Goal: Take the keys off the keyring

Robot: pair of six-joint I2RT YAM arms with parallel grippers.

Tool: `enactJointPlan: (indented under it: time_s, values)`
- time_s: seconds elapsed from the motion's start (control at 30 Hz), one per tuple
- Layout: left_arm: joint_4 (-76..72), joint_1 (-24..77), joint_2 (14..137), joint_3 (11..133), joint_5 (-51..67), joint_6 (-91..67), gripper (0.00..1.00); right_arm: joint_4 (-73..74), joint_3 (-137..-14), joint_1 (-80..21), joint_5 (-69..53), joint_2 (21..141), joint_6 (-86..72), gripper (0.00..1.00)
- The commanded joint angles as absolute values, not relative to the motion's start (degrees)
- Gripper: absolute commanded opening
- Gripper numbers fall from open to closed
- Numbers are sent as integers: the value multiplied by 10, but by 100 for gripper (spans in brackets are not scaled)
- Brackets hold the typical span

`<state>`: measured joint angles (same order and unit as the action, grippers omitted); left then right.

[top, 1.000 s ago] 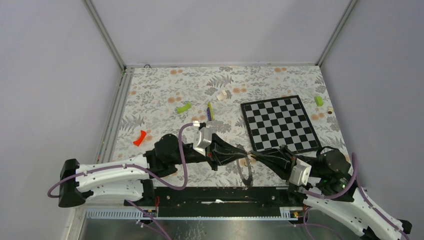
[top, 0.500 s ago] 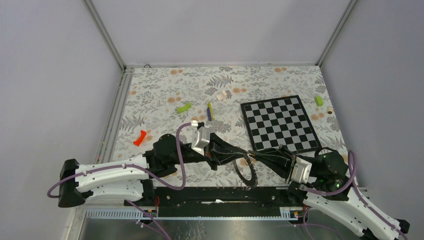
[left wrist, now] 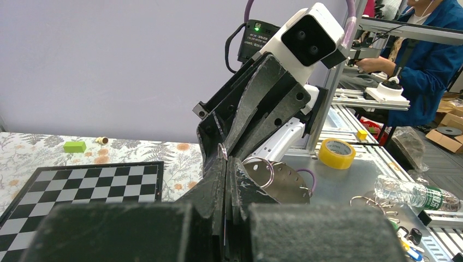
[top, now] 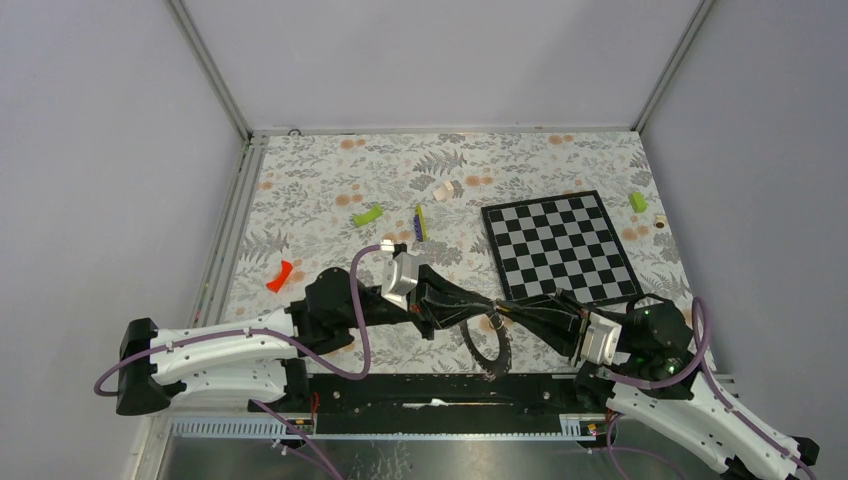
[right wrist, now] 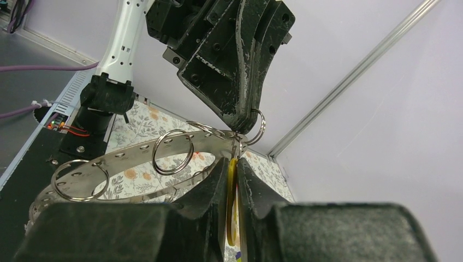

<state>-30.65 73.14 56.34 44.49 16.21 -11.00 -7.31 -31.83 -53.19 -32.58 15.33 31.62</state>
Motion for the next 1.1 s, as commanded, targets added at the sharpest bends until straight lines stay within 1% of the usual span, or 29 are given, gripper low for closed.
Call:
enactJointPlan:
  time_s: [0.0, 0.53, 0.83, 0.93, 1.07]
  values:
    - [-354, 731, 559, 454, 156, -112, 0, -111, -314, -533, -349, 166, 305, 16]
    - [-355, 731, 562, 454, 160, -112, 0, -128, -311, -533, -346, 172, 304, 20]
    - [-358, 732, 562, 451, 161, -114, 0, -134, -311, -533, -349, 173, 299, 20]
    - [-358, 731, 562, 451, 162, -114, 0, -135, -311, -533, -348, 172, 297, 23]
    - [-358, 731, 562, 451, 163, -115, 0, -138, -312, -533, -349, 173, 296, 24]
